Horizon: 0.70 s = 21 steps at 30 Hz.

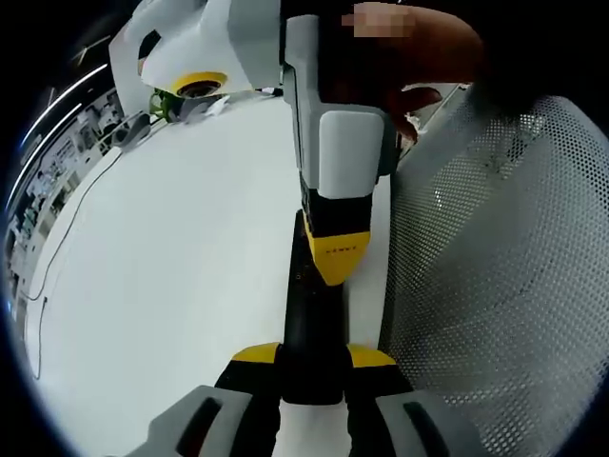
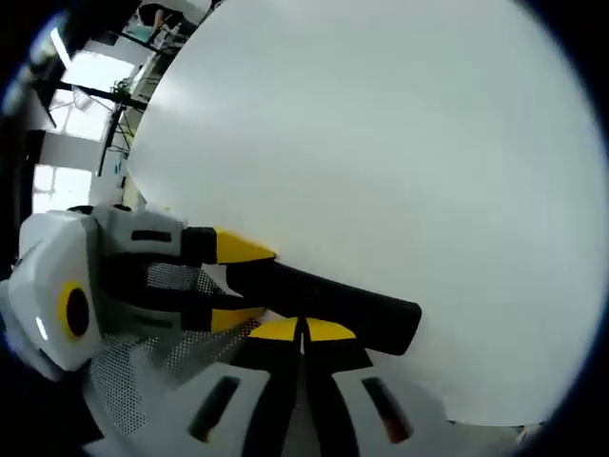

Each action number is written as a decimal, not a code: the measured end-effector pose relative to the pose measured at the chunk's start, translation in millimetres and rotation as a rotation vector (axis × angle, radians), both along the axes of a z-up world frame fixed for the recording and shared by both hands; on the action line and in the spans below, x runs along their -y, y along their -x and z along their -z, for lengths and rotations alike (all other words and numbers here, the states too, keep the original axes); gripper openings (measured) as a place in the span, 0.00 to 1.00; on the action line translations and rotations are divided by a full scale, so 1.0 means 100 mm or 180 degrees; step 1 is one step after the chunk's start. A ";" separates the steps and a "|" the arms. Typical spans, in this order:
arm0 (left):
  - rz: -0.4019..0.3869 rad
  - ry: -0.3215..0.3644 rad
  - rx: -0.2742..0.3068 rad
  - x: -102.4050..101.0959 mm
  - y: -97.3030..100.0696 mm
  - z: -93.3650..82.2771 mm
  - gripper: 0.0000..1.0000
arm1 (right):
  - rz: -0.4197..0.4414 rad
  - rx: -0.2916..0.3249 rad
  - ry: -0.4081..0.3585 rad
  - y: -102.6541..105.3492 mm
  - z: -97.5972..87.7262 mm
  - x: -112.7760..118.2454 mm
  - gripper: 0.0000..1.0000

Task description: Press the specified remote control buttons in sequence, fully releasing each button before pressing the next.

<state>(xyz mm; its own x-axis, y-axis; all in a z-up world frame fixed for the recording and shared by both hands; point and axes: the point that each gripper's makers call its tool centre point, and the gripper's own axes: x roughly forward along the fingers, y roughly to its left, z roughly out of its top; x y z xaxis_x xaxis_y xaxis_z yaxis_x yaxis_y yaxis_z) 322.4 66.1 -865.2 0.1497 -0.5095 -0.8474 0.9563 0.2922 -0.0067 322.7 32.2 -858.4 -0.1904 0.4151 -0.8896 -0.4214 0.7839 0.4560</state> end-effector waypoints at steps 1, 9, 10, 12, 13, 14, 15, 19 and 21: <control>0.0004 -0.0005 0.0004 0.00 0.00 0.00 0.25 | -0.0029 0.0010 0.0046 0.00 0.02 0.02 0.00; 0.0000 -0.0040 -0.0007 0.00 0.00 0.00 0.25 | -0.0139 0.0075 0.0081 0.03 0.02 0.00 0.00; 0.0001 -0.0042 -0.0006 0.00 0.00 0.00 0.25 | -0.0167 0.0090 0.0095 0.04 0.02 -0.01 0.00; 0.0001 -0.0042 -0.0008 0.00 0.00 0.00 0.25 | -0.0205 0.0115 0.0098 0.04 0.03 0.00 0.00; 0.0005 -0.0042 -0.0007 0.00 0.00 0.00 0.25 | -0.0198 0.0116 0.0095 0.04 0.03 0.00 0.00; 0.0007 -0.0044 -0.0005 0.00 0.00 0.00 0.25 | -0.0184 0.0119 0.0090 0.04 0.04 0.00 0.00; 0.0007 -0.0046 -0.0004 0.00 0.00 0.00 0.25 | -0.0163 0.0116 0.0081 0.03 0.04 0.00 0.00; -0.0032 -0.0069 -0.0020 -0.01 0.01 0.00 0.25 | -0.0131 0.0107 0.0090 0.04 0.04 0.00 0.00; -0.0001 -0.0115 -0.0014 -0.04 0.02 0.00 0.25 | -0.0131 0.0112 0.0088 0.03 0.04 0.00 0.00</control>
